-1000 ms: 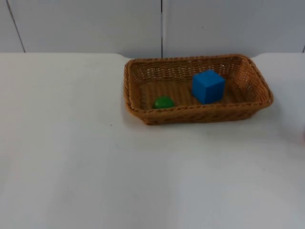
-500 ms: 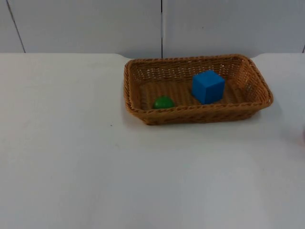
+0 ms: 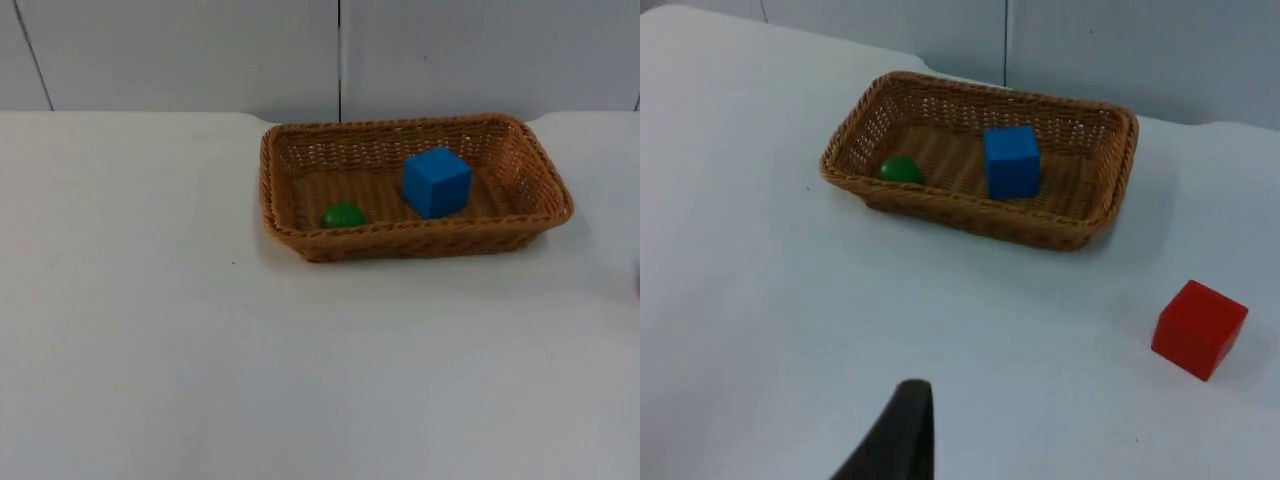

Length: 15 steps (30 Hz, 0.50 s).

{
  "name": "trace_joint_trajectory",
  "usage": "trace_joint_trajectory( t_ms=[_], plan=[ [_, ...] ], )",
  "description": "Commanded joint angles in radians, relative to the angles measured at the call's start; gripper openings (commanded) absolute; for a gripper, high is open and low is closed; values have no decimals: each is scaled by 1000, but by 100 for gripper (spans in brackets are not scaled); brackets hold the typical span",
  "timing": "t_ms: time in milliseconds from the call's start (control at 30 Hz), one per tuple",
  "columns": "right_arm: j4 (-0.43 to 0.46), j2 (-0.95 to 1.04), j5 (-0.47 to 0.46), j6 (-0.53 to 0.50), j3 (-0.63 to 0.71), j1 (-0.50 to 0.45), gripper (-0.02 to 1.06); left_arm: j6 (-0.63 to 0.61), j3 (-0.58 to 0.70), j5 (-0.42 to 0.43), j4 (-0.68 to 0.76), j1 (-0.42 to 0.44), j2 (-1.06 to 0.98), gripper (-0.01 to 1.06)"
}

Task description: Place all geometric objects except the red cube into the basket.

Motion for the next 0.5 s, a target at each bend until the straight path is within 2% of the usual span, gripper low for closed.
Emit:
trace_joint_trajectory(
  t_ms=[0,133,267,367,467],
  plan=[
    [0,-46,32,4,5,-2,105,-12,43,10,-4,3,-50,105],
    [0,-90,74,4,5,-2,105,-16,81,69,19,3,-60,105],
    [0,-90,88,4,13,-2,105,-27,84,69,71,3,-60,105],
    [0,-90,88,4,46,-2,105,-100,100,61,137,3,-60,105],
    [0,-90,82,4,79,-2,105,-113,100,61,143,3,-60,105]
  ],
)
